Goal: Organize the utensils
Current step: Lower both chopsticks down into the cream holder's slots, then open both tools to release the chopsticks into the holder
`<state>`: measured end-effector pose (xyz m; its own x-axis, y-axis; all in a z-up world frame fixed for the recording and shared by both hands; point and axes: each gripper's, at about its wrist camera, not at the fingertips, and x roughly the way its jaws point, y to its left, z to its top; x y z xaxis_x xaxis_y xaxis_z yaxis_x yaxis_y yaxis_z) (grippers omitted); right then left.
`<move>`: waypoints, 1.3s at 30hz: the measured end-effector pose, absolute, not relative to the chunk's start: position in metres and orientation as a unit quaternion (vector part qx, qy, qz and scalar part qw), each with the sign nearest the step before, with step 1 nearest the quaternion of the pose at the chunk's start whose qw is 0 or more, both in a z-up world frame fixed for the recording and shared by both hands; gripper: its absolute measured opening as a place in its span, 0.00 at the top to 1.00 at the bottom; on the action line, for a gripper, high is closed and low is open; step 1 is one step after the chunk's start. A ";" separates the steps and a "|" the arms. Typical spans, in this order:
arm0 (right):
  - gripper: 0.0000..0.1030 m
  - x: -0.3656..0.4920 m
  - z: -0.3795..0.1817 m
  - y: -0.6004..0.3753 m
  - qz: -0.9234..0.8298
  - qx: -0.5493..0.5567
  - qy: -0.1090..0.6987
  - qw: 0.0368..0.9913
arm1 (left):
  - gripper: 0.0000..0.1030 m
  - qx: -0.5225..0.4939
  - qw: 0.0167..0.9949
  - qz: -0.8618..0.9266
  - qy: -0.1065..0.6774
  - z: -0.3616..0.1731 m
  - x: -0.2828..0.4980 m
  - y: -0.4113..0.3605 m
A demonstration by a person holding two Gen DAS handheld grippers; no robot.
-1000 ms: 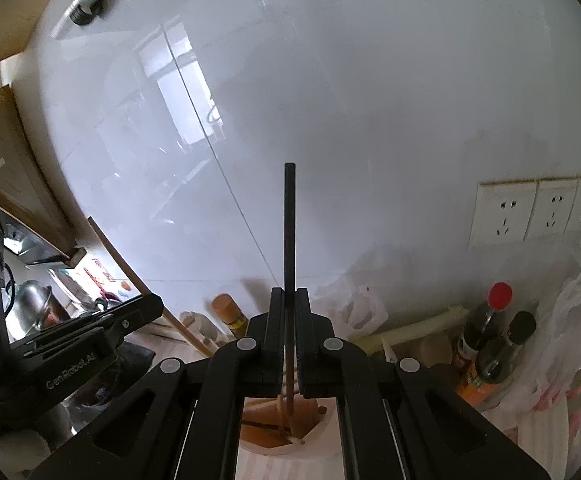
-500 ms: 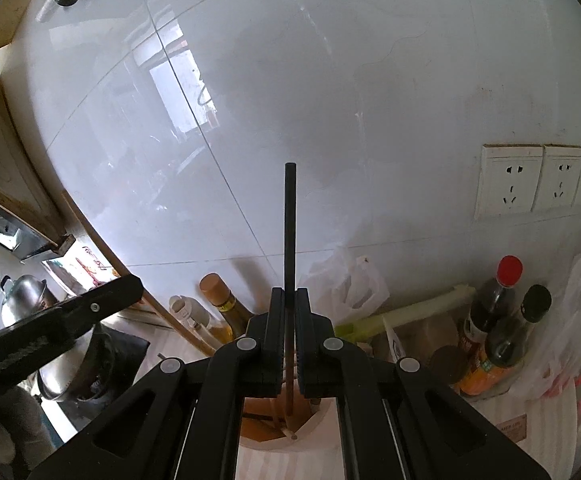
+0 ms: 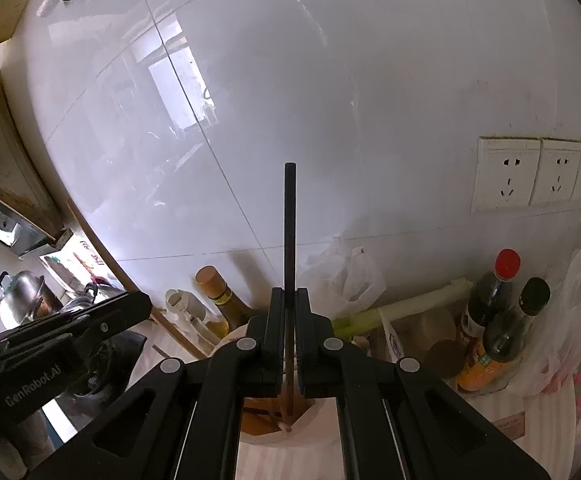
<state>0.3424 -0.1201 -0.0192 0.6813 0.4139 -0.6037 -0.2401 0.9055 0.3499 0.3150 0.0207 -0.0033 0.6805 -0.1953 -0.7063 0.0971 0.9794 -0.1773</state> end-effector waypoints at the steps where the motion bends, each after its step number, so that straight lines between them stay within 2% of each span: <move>1: 0.96 0.343 -0.021 -0.120 0.180 0.121 0.358 0.908 | 0.96 -0.058 0.914 -0.079 0.393 -0.005 0.315 0.020; 9: 0.96 0.344 -0.033 -0.114 0.180 0.108 0.361 0.909 | 0.96 -0.052 0.905 -0.071 0.416 -0.030 0.320 0.020; 20: 0.96 0.344 -0.045 -0.107 0.181 0.104 0.324 0.923 | 0.96 -0.057 0.908 -0.061 0.411 -0.043 0.325 0.026; 29: 0.94 0.346 -0.059 -0.095 0.205 0.097 0.358 0.906 | 0.93 -0.058 0.895 -0.062 0.437 -0.053 0.330 0.025; 30: 0.92 0.346 -0.059 -0.096 0.207 0.101 0.361 0.904 | 0.90 -0.066 0.893 -0.064 0.442 -0.051 0.329 0.026; 32: 0.73 0.342 -0.055 -0.099 0.212 0.114 0.360 0.901 | 0.79 -0.075 0.894 -0.061 0.437 -0.043 0.326 0.028; 33: 0.50 0.339 -0.052 -0.101 0.211 0.119 0.358 0.902 | 0.65 -0.079 0.897 -0.060 0.431 -0.038 0.323 0.030; 34: 0.48 0.336 -0.048 -0.106 0.208 0.129 0.353 0.903 | 0.47 -0.082 0.900 -0.054 0.424 -0.032 0.321 0.033; 35: 0.48 0.333 -0.045 -0.111 0.210 0.140 0.349 0.902 | 0.38 -0.088 0.905 -0.047 0.415 -0.024 0.319 0.038; 36: 0.47 0.331 -0.040 -0.116 0.210 0.151 0.347 0.902 | 0.22 -0.095 0.907 -0.048 0.408 -0.019 0.317 0.042; 37: 0.45 0.329 -0.036 -0.121 0.207 0.157 0.343 0.903 | 0.14 -0.103 0.909 -0.047 0.401 -0.013 0.315 0.046; 39: 0.44 0.323 -0.027 -0.129 0.194 0.155 0.337 0.908 | 0.11 -0.103 0.916 -0.031 0.386 -0.001 0.310 0.053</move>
<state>0.3229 -0.1288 -0.0269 0.6982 0.4568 -0.5512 -0.2476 0.8766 0.4127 0.3097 0.0535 -0.0012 0.6996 -0.1362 -0.7015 -0.0234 0.9768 -0.2130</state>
